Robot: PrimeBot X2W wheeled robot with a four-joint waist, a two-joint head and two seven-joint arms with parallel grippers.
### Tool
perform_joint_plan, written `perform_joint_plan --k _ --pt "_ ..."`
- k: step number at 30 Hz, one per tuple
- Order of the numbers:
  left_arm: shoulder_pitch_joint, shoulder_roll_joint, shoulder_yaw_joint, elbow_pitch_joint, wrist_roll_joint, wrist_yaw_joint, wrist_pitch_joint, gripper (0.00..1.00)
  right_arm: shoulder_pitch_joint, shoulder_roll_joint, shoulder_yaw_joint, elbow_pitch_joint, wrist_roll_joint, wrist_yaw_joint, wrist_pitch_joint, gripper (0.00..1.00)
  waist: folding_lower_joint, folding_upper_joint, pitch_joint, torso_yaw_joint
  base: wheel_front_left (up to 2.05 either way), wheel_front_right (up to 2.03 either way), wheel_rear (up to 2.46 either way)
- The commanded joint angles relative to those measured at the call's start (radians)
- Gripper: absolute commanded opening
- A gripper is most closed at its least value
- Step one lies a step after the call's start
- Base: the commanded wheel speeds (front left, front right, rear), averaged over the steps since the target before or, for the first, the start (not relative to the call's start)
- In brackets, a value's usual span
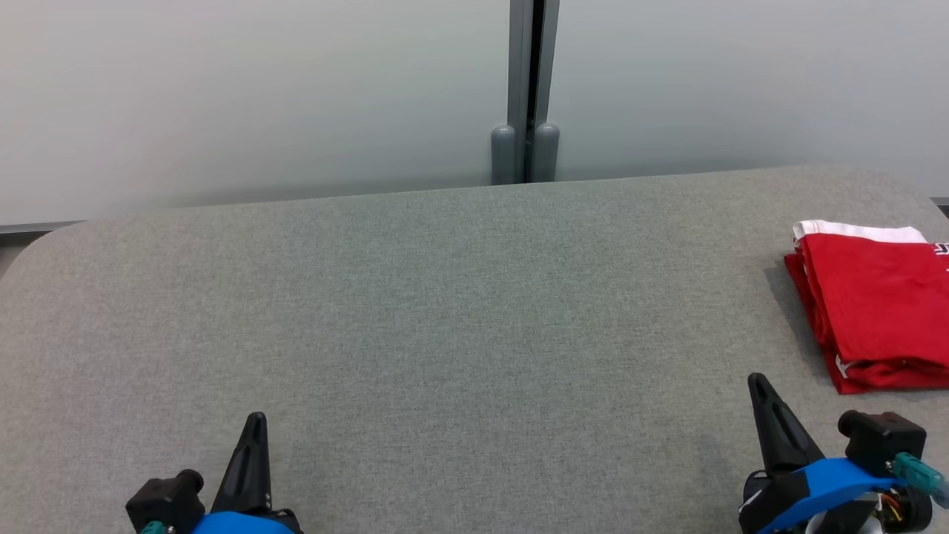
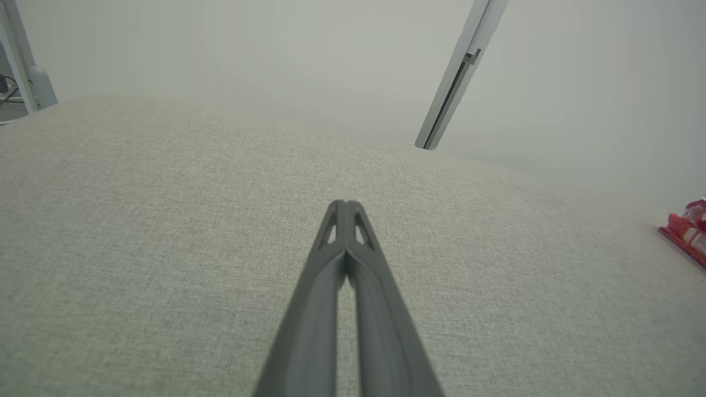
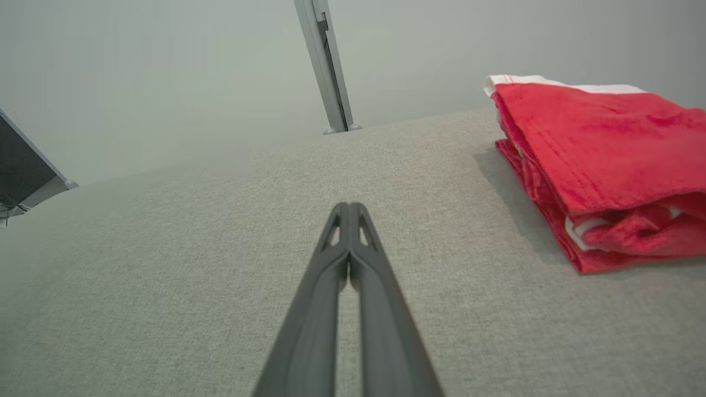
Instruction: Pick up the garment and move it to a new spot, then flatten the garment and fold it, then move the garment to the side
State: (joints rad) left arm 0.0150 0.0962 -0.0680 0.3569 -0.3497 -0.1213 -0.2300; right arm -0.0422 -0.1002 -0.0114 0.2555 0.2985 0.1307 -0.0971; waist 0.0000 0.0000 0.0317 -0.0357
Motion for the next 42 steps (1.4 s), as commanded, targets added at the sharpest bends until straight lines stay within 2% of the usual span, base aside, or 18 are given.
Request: perform_joint_plan --k 1,22,42 --pt "-0.023 0.005 0.014 -0.018 -0.037 -0.001 0.007 0.00 -0.015 0.000 -0.008 -0.014 0.040 0.000 0.005 0.00 0.0000 0.0000 0.000 0.001 0.00 0.00 0.00" --pt "-0.053 -0.009 0.059 -0.047 -0.372 -0.004 0.098 0.00 -0.030 0.014 -0.032 -0.018 0.389 0.000 0.059 0.00 0.0000 0.0000 -0.005 0.007 0.00 0.00 0.00" --pt "-0.076 -0.019 0.093 -0.066 -0.614 -0.006 0.166 0.00 -0.043 0.023 -0.052 -0.017 0.640 0.000 0.101 0.00 0.0000 0.0000 -0.010 0.012 0.00 0.00 0.00"
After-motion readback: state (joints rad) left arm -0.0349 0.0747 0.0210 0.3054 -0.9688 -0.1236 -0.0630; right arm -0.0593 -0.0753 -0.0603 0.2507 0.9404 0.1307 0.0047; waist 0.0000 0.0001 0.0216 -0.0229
